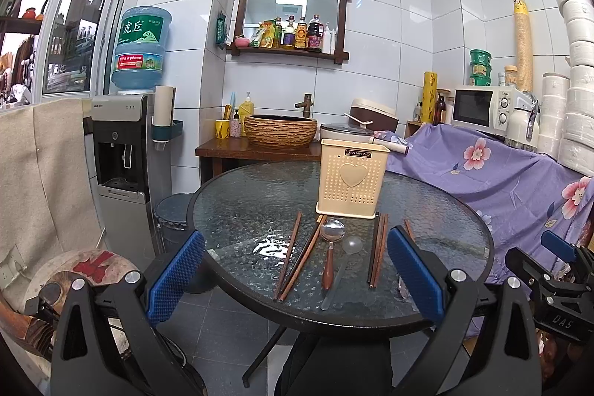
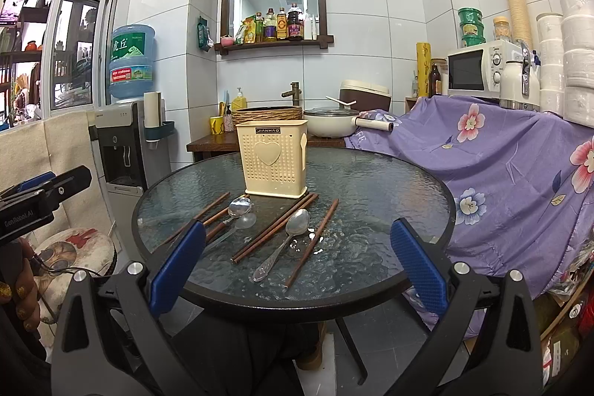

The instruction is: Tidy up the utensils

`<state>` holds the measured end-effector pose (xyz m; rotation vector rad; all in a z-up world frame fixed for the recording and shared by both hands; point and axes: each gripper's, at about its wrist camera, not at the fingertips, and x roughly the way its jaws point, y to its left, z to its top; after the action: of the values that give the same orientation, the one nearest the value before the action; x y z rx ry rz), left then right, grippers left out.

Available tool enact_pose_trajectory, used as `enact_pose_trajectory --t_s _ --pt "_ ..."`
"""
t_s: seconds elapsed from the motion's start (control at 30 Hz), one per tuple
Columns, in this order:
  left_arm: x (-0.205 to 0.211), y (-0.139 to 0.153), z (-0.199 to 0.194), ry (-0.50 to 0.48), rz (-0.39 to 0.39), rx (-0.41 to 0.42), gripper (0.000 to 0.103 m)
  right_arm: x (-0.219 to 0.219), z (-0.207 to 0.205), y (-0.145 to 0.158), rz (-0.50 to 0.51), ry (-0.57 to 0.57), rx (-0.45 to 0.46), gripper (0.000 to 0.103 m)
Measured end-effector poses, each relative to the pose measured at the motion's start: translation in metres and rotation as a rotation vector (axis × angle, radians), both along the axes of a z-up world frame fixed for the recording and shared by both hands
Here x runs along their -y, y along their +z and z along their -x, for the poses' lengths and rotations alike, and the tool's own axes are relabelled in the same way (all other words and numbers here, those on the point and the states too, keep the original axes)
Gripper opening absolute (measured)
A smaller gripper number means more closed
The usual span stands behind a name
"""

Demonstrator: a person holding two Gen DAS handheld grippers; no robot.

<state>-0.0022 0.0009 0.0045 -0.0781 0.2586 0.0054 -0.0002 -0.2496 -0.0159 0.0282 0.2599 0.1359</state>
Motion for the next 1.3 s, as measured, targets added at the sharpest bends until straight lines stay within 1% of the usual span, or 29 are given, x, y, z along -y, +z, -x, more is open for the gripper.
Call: enact_pose_trajectory --t_s 0.27,0.43,0.73,0.87,0.93,1.03,1.07,1.1,1.17,1.2,1.23,1.27,1.3 --pt "0.0 0.0 0.0 0.0 0.001 0.0 0.097 -0.004 0.0 0.0 0.0 0.002 -0.001 0.098" --pt "0.001 -0.002 -0.002 -0.003 0.005 -0.015 0.097 -0.008 -0.001 -0.003 0.002 0.009 -0.015 0.098" --pt "-0.003 -0.007 -0.012 -0.007 0.002 -0.025 0.097 -0.004 -0.008 -0.005 0.007 0.013 -0.032 0.098" --pt "-0.009 -0.014 -0.032 -0.022 0.005 -0.078 0.097 -0.001 -0.026 -0.006 0.026 -0.001 -0.066 0.098" --pt "-0.015 -0.021 -0.053 -0.03 0.014 -0.132 0.097 0.005 -0.044 -0.007 0.034 -0.014 -0.106 0.098" --pt "-0.026 -0.032 -0.086 -0.032 0.011 -0.233 0.097 0.021 -0.081 -0.011 0.014 -0.05 -0.21 0.097" --pt "-0.03 -0.034 -0.096 -0.036 0.016 -0.264 0.097 0.026 -0.095 -0.013 -0.006 -0.051 -0.256 0.092" --pt "-0.036 -0.037 -0.111 -0.047 0.03 -0.298 0.097 0.03 -0.107 -0.015 -0.022 -0.052 -0.294 0.083" --pt "-0.043 -0.039 -0.131 -0.059 0.036 -0.33 0.091 0.036 -0.136 -0.022 -0.036 -0.065 -0.372 0.078" --pt "-0.044 -0.04 -0.145 -0.055 0.017 -0.354 0.09 0.035 -0.15 -0.024 -0.027 -0.073 -0.41 0.075" --pt "-0.044 -0.041 -0.161 -0.06 -0.012 -0.38 0.086 0.033 -0.165 -0.027 -0.018 -0.072 -0.45 0.072" --pt "-0.043 -0.043 -0.177 -0.078 -0.032 -0.412 0.08 0.031 -0.18 -0.03 -0.018 -0.059 -0.479 0.067" --pt "-0.043 -0.045 -0.189 -0.093 -0.037 -0.438 0.076 0.028 -0.193 -0.032 -0.016 -0.052 -0.503 0.065"
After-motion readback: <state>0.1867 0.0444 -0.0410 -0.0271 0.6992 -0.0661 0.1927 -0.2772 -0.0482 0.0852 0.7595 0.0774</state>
